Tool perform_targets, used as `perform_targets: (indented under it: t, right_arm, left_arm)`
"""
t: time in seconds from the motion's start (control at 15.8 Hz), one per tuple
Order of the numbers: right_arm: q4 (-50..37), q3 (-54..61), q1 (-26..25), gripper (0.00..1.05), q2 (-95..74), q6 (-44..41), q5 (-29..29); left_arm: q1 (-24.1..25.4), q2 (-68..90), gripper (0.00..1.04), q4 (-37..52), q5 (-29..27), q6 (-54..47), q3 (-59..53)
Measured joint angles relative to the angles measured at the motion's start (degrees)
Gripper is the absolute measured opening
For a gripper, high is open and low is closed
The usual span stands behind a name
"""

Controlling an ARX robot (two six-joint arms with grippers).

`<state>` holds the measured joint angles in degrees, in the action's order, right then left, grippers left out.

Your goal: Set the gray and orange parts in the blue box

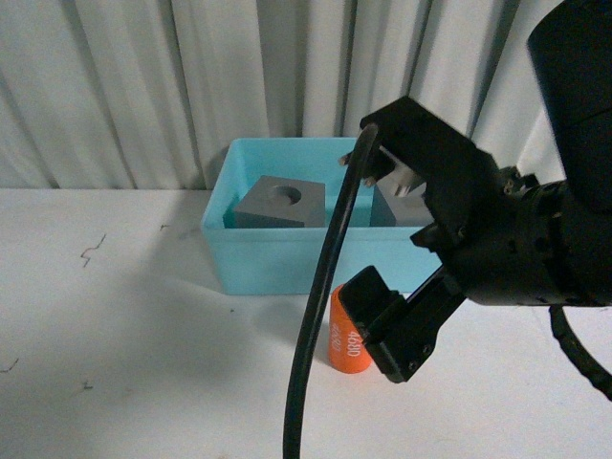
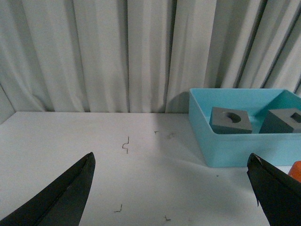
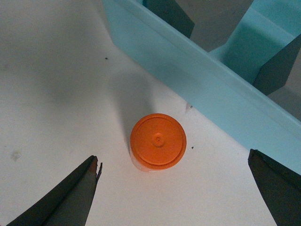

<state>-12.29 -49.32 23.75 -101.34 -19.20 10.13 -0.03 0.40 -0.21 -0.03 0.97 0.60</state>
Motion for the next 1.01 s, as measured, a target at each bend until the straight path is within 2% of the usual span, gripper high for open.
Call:
perform_targets:
  t: [0.32, 0.76, 0.82, 1.01]
  right_arm:
    - [0.3, -8.1, 3.9, 0.98, -14.1, 5.9, -7.2]
    - [-0.2, -9.5, 4.4, 0.98, -17.0, 6.8, -8.5]
    - [-0.2, -9.6, 4.4, 0.96, -17.1, 7.0, -8.5]
    - [-0.2, -9.8, 4.4, 0.72, -17.5, 7.2, -8.5]
  left_arm:
    - [0.0, 0.0, 0.98, 0.0, 0.0, 0.0, 0.0]
    - [0.0, 0.0, 0.98, 0.0, 0.0, 0.0, 0.0]
    - [0.0, 0.0, 0.98, 0.0, 0.0, 0.0, 0.0]
    - [0.0, 0.0, 0.98, 0.0, 0.0, 0.0, 0.0]
